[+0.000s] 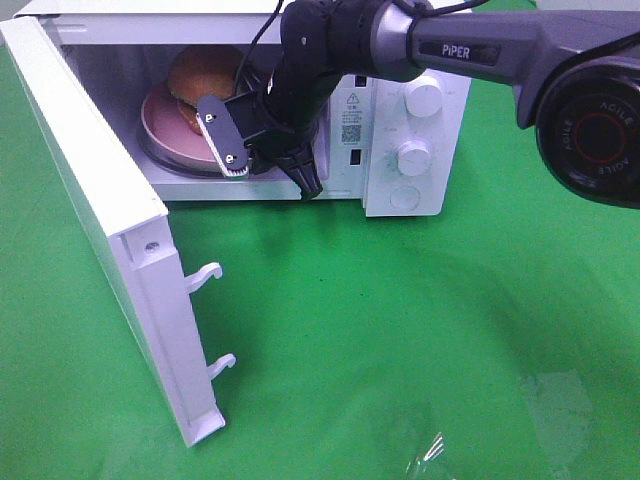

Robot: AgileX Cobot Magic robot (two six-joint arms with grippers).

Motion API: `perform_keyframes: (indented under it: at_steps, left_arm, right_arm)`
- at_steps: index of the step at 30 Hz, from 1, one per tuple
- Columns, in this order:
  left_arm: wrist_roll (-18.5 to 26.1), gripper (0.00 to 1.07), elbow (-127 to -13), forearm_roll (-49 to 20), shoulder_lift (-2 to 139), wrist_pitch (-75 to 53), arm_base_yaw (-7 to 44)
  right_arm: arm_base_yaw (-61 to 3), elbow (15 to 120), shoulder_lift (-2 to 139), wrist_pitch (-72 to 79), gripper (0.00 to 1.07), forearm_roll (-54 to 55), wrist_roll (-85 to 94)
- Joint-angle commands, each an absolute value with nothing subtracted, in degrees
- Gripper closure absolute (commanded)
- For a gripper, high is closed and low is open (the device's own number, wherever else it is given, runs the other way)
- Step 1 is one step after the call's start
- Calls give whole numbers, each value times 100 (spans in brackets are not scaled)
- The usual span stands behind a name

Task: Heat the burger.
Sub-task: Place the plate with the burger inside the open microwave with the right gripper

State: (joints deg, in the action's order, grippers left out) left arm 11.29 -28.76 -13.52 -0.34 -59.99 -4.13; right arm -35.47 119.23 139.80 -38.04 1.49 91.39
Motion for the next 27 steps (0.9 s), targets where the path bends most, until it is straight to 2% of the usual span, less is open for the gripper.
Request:
perform_keyframes:
  at_steps: [1, 7, 9, 12, 18, 27]
  left_arm:
    - [1106, 106, -2853, -1369, -155, -5947, -418]
    - [1106, 106, -2853, -1369, -155, -5947, -418]
    - [1106, 106, -2853, -1369, -155, -5947, -418]
    - [1106, 106, -2853, -1369, -155, -5947, -418]
    - [1106, 106, -2853, -1369, -155, -5947, -418]
    - [1106, 106, -2853, -1369, -155, -5947, -418]
  right_arm:
    - [-3547, 12026, 13900, -3472, 106, 212, 9053]
    - [-3547, 12026, 13940, -3466, 101, 218, 9041]
    - [-3547, 12026, 13940, -3426, 94, 246, 9013]
    - [-3547, 12026, 13940, -3421, 92, 246, 9013]
    - [-3547, 12026, 13940, -3392, 78, 246, 8984]
    - [-3547, 12026, 13940, -3340, 75, 246, 8932]
